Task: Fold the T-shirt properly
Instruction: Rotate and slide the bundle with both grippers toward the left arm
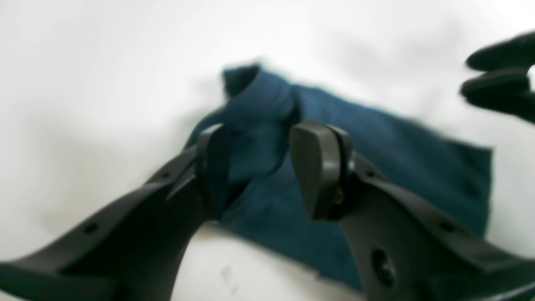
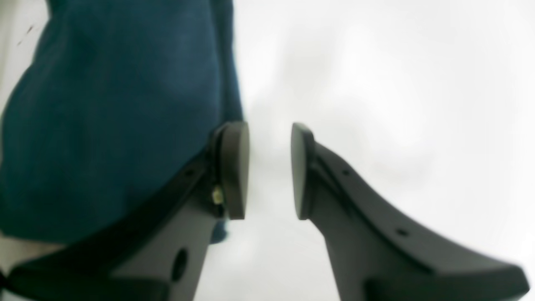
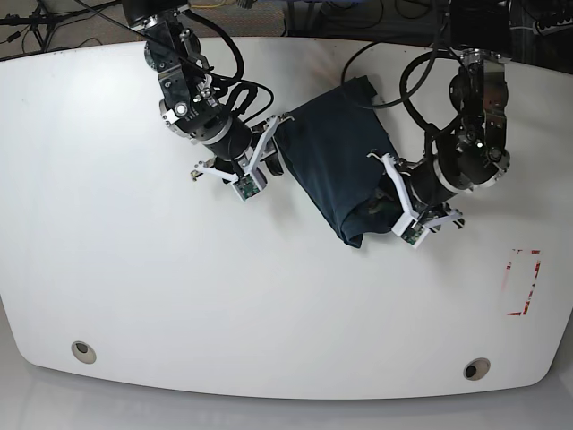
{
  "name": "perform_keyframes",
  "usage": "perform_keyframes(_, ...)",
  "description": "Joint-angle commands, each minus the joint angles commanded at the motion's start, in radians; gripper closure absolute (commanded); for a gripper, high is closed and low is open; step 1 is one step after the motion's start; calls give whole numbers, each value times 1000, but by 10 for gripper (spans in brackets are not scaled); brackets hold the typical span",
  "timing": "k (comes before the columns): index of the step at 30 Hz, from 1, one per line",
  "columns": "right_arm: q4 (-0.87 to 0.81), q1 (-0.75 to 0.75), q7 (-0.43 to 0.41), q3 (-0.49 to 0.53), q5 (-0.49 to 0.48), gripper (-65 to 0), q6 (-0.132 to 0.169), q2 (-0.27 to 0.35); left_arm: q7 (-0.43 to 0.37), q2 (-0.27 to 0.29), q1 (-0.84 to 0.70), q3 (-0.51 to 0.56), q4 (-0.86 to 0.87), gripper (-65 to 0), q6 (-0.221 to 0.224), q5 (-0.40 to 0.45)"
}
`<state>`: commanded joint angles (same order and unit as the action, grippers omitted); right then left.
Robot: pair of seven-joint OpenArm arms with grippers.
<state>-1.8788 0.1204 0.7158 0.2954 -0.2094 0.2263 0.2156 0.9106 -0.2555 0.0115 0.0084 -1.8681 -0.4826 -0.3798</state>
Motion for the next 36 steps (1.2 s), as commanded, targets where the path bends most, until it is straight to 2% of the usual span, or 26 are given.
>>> perform_keyframes(6,-6,-2,0,0,3,-166,5,12,0,5,-95,6,-2,-251,-2,-6)
perform_keyframes(15,77,-40,-14,0,6,-166,6,12,-5,112,-183,87,41,-251,2,2)
perform_keyframes(20,133,-43,-66,5,5,-166,6,12,-5,123,-178,98,146,-251,3,2)
perform_keyframes(24,170,-26,-84,5,5,-166,6,12,-6,117,-149,92,181,-251,0,2)
perform_keyframes(36,123,83,-114,3,6,-166,2,-11,-6,-6,-32,103,227,-253,-2,2)
